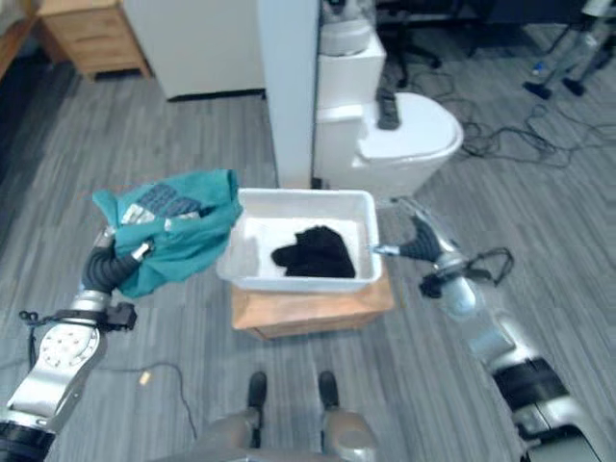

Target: Tidy up the quilt and then pick up the clothes from the bed and put them into the laundry hamper.

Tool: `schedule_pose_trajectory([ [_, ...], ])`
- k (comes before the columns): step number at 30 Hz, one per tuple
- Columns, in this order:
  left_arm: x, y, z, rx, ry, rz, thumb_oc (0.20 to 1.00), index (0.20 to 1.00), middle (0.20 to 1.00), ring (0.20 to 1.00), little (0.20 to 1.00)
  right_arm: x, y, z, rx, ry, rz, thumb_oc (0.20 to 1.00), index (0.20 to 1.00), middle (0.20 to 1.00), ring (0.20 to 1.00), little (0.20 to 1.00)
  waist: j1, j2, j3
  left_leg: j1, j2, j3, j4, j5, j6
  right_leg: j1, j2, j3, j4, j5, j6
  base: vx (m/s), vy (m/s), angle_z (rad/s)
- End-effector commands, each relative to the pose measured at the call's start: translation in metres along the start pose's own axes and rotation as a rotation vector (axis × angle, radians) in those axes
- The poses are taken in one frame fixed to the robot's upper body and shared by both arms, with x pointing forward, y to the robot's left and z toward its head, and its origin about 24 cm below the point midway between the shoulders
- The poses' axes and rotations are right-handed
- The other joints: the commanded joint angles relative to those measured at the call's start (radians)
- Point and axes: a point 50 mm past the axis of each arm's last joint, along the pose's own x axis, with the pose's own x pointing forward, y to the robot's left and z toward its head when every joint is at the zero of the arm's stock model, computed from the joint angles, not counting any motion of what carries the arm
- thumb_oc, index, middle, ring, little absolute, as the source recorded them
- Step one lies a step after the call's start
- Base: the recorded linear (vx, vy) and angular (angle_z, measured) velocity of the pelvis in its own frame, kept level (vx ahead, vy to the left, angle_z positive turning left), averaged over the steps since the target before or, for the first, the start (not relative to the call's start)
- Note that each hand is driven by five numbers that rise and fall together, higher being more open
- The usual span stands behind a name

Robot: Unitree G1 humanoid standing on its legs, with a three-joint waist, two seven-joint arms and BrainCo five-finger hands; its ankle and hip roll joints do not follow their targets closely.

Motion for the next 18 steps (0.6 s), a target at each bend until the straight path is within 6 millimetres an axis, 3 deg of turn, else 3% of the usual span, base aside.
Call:
schedule_pose_trajectory([
  [1,0.016,-0.001,0.012,0.043,-0.085,0.029,0.2,0.2,0.2,0.2,0.2,-0.001,-0.009,0.002,-0.026,-0.01,-0.079,1.0,1.0,1.0,1.0,1.0,-0.015,-0.026,-0.072,0.078,0.046,0.073,-0.002,-0.153,-0.034,-0.026,-0.069,-0.039,0.0,-0.119,0.075,0.01,0.018,-0.43],
  [4,0.03,-0.002,-0.009,0.132,0.024,0.055,0.2,0.2,0.2,0.2,0.2,-0.021,0.015,-0.012,0.11,0.101,-0.045,1.0,1.0,1.0,1.0,1.0,-0.08,-0.032,-0.076,0.077,0.053,0.13,-0.002,-0.161,-0.034,-0.06,-0.061,0.013,0.0,-0.102,0.085,0.0,0.017,-0.63],
  [10,0.062,0.007,-0.01,0.264,0.063,0.146,0.2,0.2,0.2,0.2,0.2,-0.031,0.038,-0.025,0.198,0.194,0.01,1.0,1.0,1.0,1.0,1.0,-0.148,-0.035,-0.068,-0.016,0.06,0.202,-0.002,-0.145,-0.04,-0.2,-0.04,0.074,0.0,-0.055,0.104,-0.08,-0.021,-0.68],
  [11,0.063,0.002,-0.019,0.232,0.109,0.121,1.0,1.0,1.0,1.0,1.0,-0.031,0.044,-0.026,0.203,0.211,0.035,1.0,1.0,1.0,1.0,1.0,-0.154,-0.032,-0.066,-0.028,0.062,0.217,-0.002,-0.14,-0.041,-0.22,-0.037,0.079,0.0,-0.051,0.105,-0.01,-0.01,-0.38],
  [13,0.059,-0.006,-0.034,0.19,0.18,0.071,1.0,1.0,1.0,1.0,1.0,-0.027,0.05,-0.025,0.199,0.215,0.068,1.0,1.0,1.0,1.0,1.0,-0.157,-0.027,-0.059,-0.028,0.065,0.236,-0.002,-0.137,-0.041,-0.228,-0.031,0.093,0.0,-0.052,0.105,0.02,-0.001,-0.38],
  [18,0.053,-0.012,-0.032,0.144,0.146,0.052,1.0,1.0,1.0,1.0,1.0,-0.028,0.063,-0.026,0.217,0.237,0.097,1.0,1.0,1.0,1.0,1.0,-0.147,-0.019,-0.061,0.001,0.067,0.241,-0.002,-0.142,-0.041,-0.201,-0.032,0.093,0.0,-0.06,0.099,0.02,0.007,-0.07],
])
